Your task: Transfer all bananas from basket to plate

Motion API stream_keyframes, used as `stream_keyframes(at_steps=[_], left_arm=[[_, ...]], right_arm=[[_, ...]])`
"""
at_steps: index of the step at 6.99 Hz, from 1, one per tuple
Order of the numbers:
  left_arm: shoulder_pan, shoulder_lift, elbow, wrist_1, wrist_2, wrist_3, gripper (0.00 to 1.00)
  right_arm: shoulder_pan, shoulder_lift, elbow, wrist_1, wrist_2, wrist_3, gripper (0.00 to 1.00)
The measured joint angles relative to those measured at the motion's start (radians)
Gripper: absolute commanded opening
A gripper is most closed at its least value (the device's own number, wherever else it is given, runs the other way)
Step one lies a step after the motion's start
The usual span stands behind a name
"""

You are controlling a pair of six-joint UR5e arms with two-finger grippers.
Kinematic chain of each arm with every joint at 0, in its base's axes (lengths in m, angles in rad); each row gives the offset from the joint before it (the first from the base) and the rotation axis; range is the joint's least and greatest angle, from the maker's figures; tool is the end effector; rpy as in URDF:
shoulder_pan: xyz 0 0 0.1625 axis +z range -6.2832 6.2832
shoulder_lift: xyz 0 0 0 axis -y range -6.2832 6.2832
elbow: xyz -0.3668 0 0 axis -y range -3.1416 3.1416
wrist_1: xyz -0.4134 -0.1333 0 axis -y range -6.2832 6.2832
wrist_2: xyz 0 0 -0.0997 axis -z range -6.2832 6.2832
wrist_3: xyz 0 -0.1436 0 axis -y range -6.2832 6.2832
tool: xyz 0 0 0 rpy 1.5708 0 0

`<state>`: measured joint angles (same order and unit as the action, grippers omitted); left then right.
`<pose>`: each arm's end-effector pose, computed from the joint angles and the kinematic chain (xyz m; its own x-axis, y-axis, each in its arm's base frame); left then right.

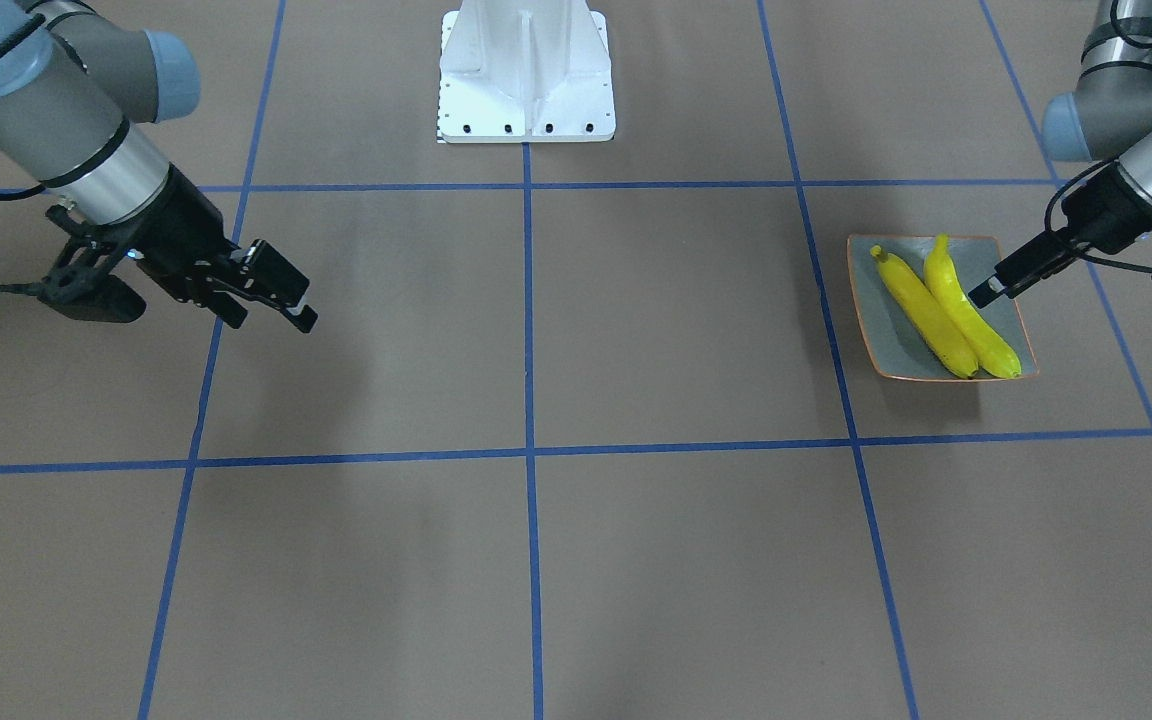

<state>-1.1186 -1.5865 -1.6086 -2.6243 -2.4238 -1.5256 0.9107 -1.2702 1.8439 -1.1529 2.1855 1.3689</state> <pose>0.2167 -0.5036 0.4602 0.2087 -0.3616 -0.9087 0.2881 0.9106 -0.2962 -0.3333 -0.5117 0.2693 0.3989 0.2467 0.8832 -0.2750 0.9510 -0.1414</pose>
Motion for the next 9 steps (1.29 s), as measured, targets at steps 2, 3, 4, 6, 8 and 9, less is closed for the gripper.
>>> stream_keyframes(at_steps=[2,3,4,6,8,9], left_arm=[[-0.017,-0.114,-0.043,0.161,-0.017,-0.006,1.0],[-0.016,-0.162,-0.069,0.236,-0.017,-0.008,1.0],[-0.012,-0.203,-0.087,0.291,-0.016,-0.009,1.0],[0.028,-0.272,-0.094,0.346,-0.004,-0.038,1.0],[0.128,-0.336,-0.096,0.356,0.092,-0.122,1.0],[0.184,-0.359,-0.097,0.357,0.15,-0.143,1.0]], right_arm=[[0.092,-0.127,-0.008,-0.009,0.04,-0.255,1.0],[0.142,-0.185,-0.01,-0.031,0.058,-0.397,1.0],[0.204,-0.231,-0.012,-0.069,0.081,-0.538,1.0],[0.346,-0.294,-0.049,-0.138,0.134,-0.821,1.0],[0.494,-0.327,-0.176,-0.163,0.167,-1.143,1.0],[0.55,-0.331,-0.243,-0.165,0.172,-1.271,1.0]])
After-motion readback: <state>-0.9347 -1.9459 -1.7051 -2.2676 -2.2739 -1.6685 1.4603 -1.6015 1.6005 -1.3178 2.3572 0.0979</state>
